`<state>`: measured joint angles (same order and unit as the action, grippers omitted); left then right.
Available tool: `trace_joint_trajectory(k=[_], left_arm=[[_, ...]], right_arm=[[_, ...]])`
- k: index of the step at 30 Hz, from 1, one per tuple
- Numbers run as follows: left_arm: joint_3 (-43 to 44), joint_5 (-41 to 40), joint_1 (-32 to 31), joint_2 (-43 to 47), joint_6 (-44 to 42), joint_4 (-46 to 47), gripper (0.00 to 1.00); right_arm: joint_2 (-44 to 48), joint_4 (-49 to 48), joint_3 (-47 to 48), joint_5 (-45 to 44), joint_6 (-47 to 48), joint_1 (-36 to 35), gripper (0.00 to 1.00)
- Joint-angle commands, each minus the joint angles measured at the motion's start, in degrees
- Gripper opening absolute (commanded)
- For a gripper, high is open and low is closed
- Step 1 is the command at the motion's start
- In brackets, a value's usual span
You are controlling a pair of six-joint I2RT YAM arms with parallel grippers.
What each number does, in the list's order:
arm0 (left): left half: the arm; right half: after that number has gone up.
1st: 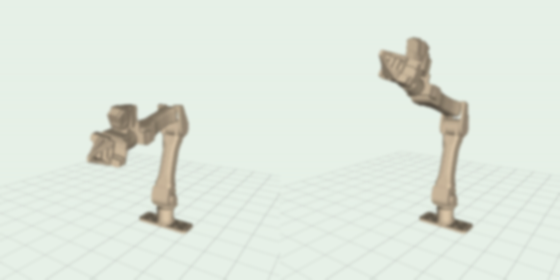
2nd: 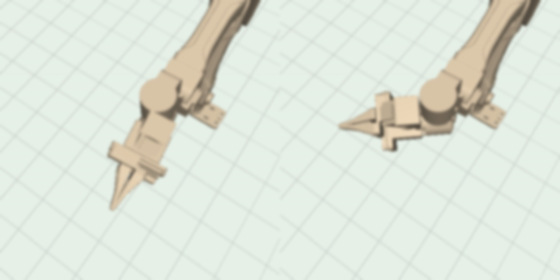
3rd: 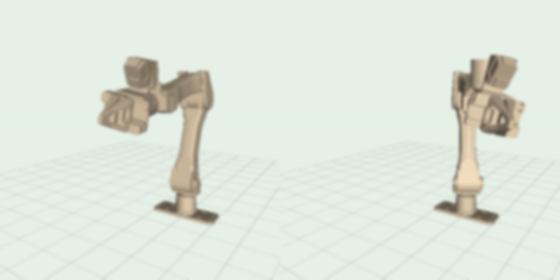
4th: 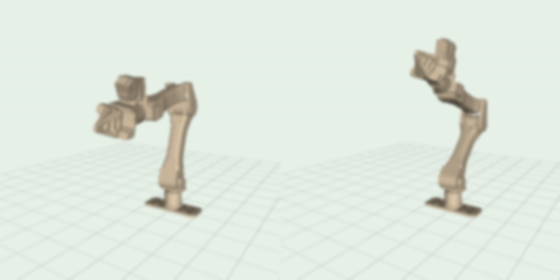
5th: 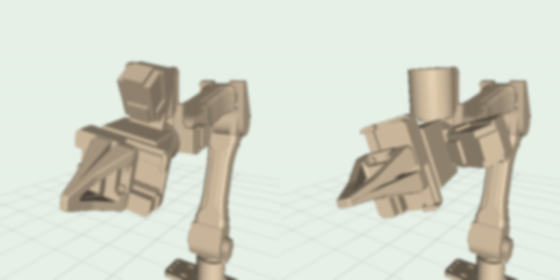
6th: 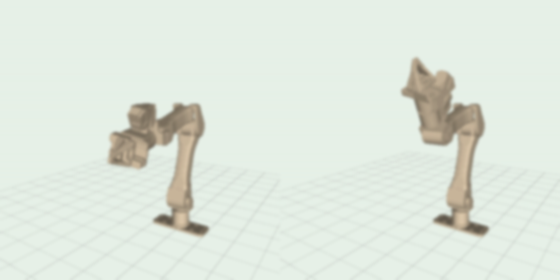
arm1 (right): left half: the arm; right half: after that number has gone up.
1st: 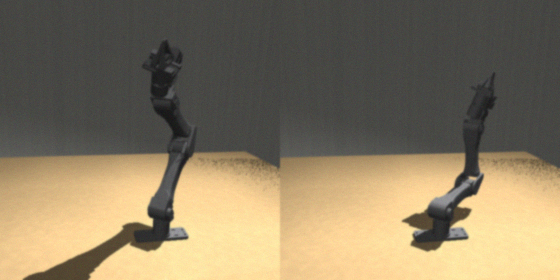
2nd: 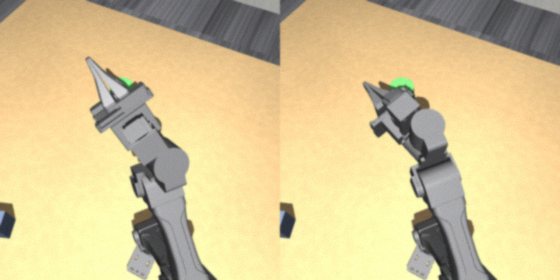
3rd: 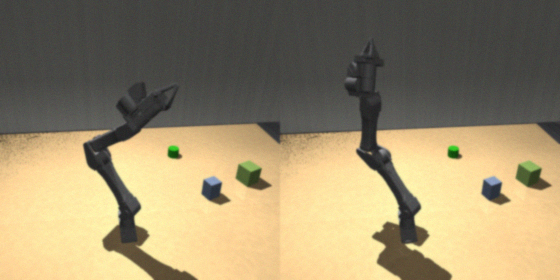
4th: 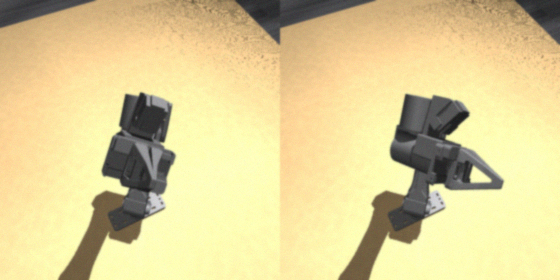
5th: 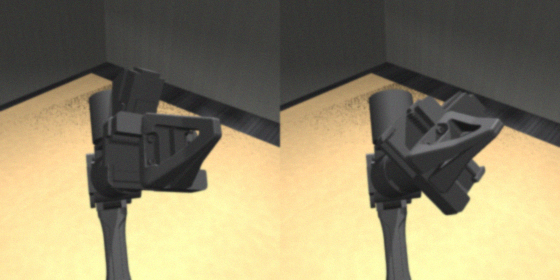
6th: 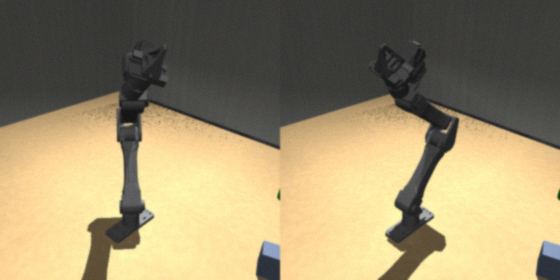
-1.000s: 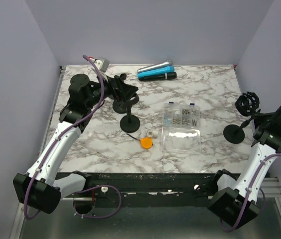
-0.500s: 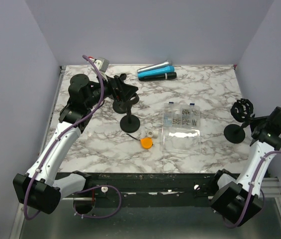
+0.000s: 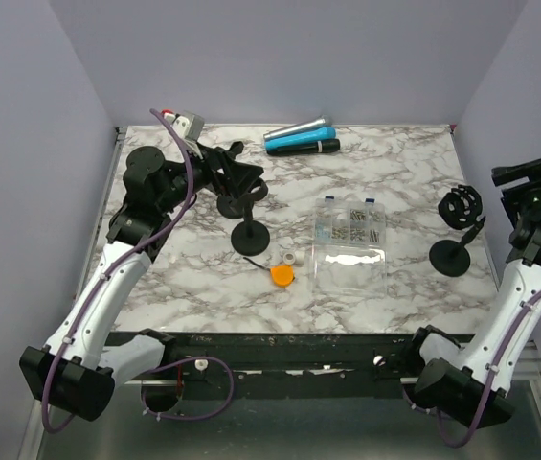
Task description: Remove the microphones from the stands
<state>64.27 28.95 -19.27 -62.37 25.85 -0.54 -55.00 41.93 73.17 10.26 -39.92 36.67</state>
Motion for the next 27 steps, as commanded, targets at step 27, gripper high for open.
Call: trace_joint_trajectory(k=[27], left_arm=[[-15.5, -15.35, -2.4, 33.62, 0.67, -3.47, 0.99]], right_arm=[[-5.79, -16.94, -10.16, -16.31, 11.41, -70.77, 1.0]])
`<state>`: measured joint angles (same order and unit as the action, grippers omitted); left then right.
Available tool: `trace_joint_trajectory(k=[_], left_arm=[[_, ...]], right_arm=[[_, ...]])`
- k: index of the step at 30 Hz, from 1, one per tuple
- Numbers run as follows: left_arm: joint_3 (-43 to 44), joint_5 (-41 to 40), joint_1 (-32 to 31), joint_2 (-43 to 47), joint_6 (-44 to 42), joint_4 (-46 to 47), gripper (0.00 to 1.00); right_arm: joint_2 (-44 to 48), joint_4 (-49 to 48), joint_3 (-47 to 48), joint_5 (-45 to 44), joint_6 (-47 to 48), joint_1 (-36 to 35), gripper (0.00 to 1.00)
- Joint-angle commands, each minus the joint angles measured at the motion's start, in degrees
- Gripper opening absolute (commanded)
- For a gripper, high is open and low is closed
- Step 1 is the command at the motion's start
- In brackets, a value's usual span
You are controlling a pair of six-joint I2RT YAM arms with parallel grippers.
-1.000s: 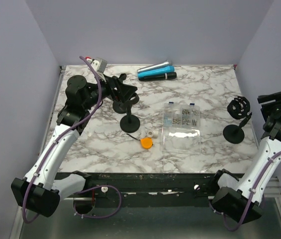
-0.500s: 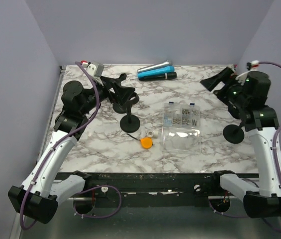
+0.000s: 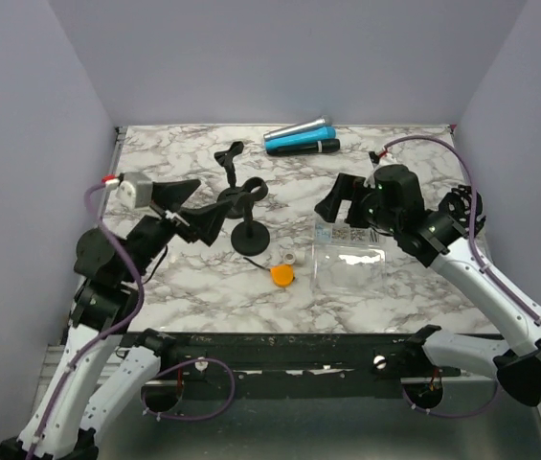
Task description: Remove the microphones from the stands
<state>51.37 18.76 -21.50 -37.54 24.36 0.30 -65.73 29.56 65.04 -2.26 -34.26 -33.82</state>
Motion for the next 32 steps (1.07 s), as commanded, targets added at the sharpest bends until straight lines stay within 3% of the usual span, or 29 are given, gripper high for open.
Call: trace_joint_trajectory(k=[1, 7, 15, 28, 32], left_arm=[[-2.92, -6.69, -0.21, 10.84, 1.69, -6.14, 0.99], [-5.48, -12.77, -0.2, 23.89, 0.22, -12.52, 0.99], [-10.52, -17.21, -0.18, 37.32, 1.78, -9.43, 0.98], [-16.93, -20.27, -0.21, 48.83, 5.85, -6.37, 0.98], [-17.4, -20.0, -0.15, 48.77, 6.4, -6.31, 0.98]], right_arm=[[6.58, -4.96, -2.33, -4.18, 6.51, -0.31, 1.0], [20.25, -10.67, -8.35, -4.01, 7.82, -0.28, 1.0], [38.37, -13.35, -17.12, -10.1, 4.78, -0.26, 1.0], [48.5, -6.78, -14.83, -16.01, 2.88, -0.28, 1.0], [46.53, -3.9, -12.91, -15.88, 5.01, -0.28, 1.0]])
